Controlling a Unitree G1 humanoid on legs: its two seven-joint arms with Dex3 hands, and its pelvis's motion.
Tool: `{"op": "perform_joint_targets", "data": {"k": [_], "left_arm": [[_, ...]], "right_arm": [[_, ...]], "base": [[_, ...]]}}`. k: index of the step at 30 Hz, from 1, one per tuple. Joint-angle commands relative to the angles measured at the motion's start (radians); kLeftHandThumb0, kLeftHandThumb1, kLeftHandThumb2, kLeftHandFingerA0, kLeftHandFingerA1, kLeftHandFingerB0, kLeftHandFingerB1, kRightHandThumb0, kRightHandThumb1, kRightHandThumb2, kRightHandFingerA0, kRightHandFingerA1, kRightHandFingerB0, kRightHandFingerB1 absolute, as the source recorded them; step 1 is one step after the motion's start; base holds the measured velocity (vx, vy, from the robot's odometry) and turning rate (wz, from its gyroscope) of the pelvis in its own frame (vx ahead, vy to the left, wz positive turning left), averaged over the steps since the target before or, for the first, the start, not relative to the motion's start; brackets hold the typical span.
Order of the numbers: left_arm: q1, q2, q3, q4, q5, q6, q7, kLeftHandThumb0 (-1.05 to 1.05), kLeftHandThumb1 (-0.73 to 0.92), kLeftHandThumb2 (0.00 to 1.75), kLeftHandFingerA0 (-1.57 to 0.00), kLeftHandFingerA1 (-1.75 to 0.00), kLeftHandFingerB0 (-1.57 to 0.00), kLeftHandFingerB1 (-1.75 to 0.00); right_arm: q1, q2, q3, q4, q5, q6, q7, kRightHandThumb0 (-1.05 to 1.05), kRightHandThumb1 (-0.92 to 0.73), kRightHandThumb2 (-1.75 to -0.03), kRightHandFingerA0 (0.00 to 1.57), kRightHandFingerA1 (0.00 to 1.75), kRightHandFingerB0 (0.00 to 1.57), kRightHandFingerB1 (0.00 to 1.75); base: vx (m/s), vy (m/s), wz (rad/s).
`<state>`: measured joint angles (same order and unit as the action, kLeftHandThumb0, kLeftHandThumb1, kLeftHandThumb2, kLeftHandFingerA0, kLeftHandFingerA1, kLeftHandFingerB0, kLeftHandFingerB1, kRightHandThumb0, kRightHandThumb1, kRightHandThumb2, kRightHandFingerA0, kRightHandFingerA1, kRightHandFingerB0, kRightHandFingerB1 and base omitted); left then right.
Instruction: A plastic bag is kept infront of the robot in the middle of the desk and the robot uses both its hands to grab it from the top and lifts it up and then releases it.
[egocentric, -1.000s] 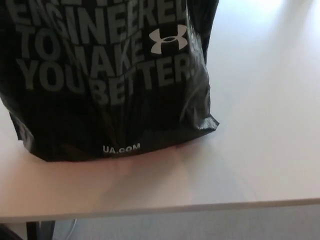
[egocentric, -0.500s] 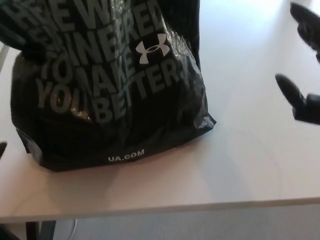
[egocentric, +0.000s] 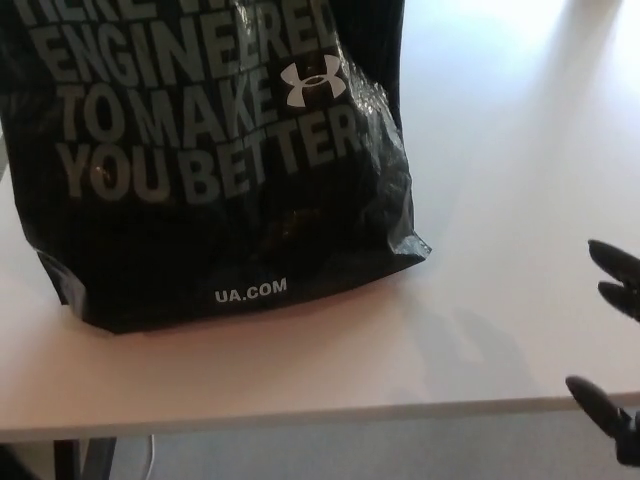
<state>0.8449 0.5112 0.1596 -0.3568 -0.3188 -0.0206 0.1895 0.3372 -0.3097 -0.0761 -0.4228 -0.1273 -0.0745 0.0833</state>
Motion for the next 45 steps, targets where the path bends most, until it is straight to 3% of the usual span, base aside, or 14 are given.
{"op": "perform_joint_targets", "data": {"k": [1, 4, 7, 9, 11, 14, 16, 18, 23, 24, 26, 31, 33, 45], "left_arm": [[0.227, -0.296, -0.043, 0.035, -0.003, -0.720, -0.196, -0.52, 0.82, 0.64, -0.97, -1.75, -0.35, -0.37], [0.239, -0.334, -0.054, 0.026, -0.031, -0.786, -0.229, -0.48, 0.66, 1.06, -0.98, -1.07, 0.00, -0.43], [0.239, -0.352, -0.059, 0.026, -0.039, -0.822, -0.250, -0.51, 0.88, 0.65, -0.78, -0.50, -0.16, -0.31], [0.260, -0.371, -0.074, 0.023, -0.029, -0.855, -0.254, -0.50, 0.91, 0.67, -0.96, -0.67, -0.18, -0.33], [0.282, -0.376, -0.085, 0.016, -0.058, -0.861, -0.285, -0.53, 0.86, 0.67, -0.99, -1.67, -0.31, -0.39], [0.287, -0.401, -0.076, 0.048, -0.017, -0.898, -0.269, -0.58, 0.85, 0.67, -0.91, -1.68, -0.26, -0.38], [0.294, -0.397, -0.067, 0.074, -0.028, -0.874, -0.289, -0.48, 0.92, 0.67, -0.85, -0.56, -0.19, -0.34], [0.290, -0.394, -0.070, 0.086, -0.048, -0.862, -0.312, -0.44, 0.91, 0.67, -0.82, -0.55, -0.18, -0.34], [0.307, -0.364, -0.077, 0.103, -0.032, -0.830, -0.351, -0.44, 0.92, 0.67, -1.00, -0.63, -0.22, -0.36], [0.314, -0.362, -0.081, 0.110, -0.001, -0.837, -0.345, -0.48, 0.85, 0.66, -1.16, -1.37, -0.30, -0.39], [0.326, -0.365, -0.080, 0.105, 0.096, -0.859, -0.308, -0.57, 0.76, 0.70, -0.97, -1.71, -0.27, -0.41], [0.291, -0.374, -0.062, 0.182, 0.152, -0.911, -0.295, -0.34, 0.59, 1.11, -0.88, -0.79, 0.00, -0.48], [0.259, -0.379, -0.025, 0.229, 0.211, -0.954, -0.271, -0.65, 0.67, 0.86, -0.77, -0.63, -0.08, -0.41], [0.104, -0.314, 0.054, 0.396, 0.337, -0.903, -0.210, -0.53, 0.86, 0.64, -0.55, -0.45, -0.12, -0.28]], "right_arm": [[0.256, 0.001, -0.019, -0.136, 0.020, -0.352, 0.024, -0.72, -0.49, -0.82, 0.37, 0.47, 0.13, 0.39], [0.257, 0.004, -0.011, -0.122, 0.007, -0.361, 0.013, -0.71, -0.49, -0.82, 0.38, 0.48, 0.13, 0.38], [0.265, 0.002, -0.005, -0.113, 0.008, -0.366, 0.016, -0.69, -0.49, -0.81, 0.37, 0.48, 0.14, 0.39], [0.293, -0.001, 0.001, -0.124, 0.007, -0.347, 0.023, -0.70, -0.49, -0.82, 0.37, 0.48, 0.15, 0.39], [0.314, 0.004, 0.017, -0.118, -0.002, -0.355, 0.019, -0.74, -0.50, -0.81, 0.48, 0.50, 0.19, 0.40], [0.333, 0.001, 0.049, -0.071, 0.019, -0.389, 0.035, -0.62, -0.57, -0.58, 0.56, 0.41, 0.26, 0.30], [0.362, -0.005, 0.078, -0.006, -0.008, -0.422, 0.031, -0.69, -0.49, -0.79, 0.51, 0.52, 0.21, 0.40], [0.377, -0.010, 0.093, 0.033, -0.007, -0.432, 0.037, -0.70, -0.49, -0.79, 0.52, 0.53, 0.21, 0.41], [0.425, -0.012, 0.127, 0.175, -0.007, -0.498, 0.034, -0.66, -0.47, -0.79, 0.56, 0.56, 0.25, 0.43], [0.447, -0.018, 0.140, 0.194, -0.005, -0.478, 0.046, -0.60, -0.58, -0.58, 0.59, 0.45, 0.28, 0.32], [0.482, -0.024, 0.152, 0.218, 0.066, -0.460, 0.100, -0.65, -0.47, -0.77, 0.50, 0.54, 0.22, 0.43], [0.516, -0.017, 0.127, 0.242, 0.083, -0.468, 0.088, -0.53, -0.52, -0.56, 0.52, 0.43, 0.28, 0.33], [0.520, -0.021, 0.120, 0.251, 0.070, -0.462, 0.082, -0.51, -0.53, -0.56, 0.53, 0.43, 0.28, 0.33], [0.386, -0.003, 0.063, 0.331, 0.032, -0.418, 0.029, -0.72, -0.49, -0.81, 0.55, 0.54, 0.26, 0.43]], "base": [[0.00, 0.000, 0.00], [0.00, 0.000, 0.00], [0.00, 0.000, 0.00], [0.00, 0.000, 0.00], [0.00, 0.000, 0.00], [0.00, 0.000, 0.00], [0.00, 0.000, 0.00], [0.00, 0.000, 0.00], [0.00, 0.000, 0.00], [0.00, 0.000, 0.00], [0.00, 0.000, 0.00], [0.00, 0.000, 0.00], [0.00, 0.000, 0.00], [0.00, 0.000, 0.00]]}}
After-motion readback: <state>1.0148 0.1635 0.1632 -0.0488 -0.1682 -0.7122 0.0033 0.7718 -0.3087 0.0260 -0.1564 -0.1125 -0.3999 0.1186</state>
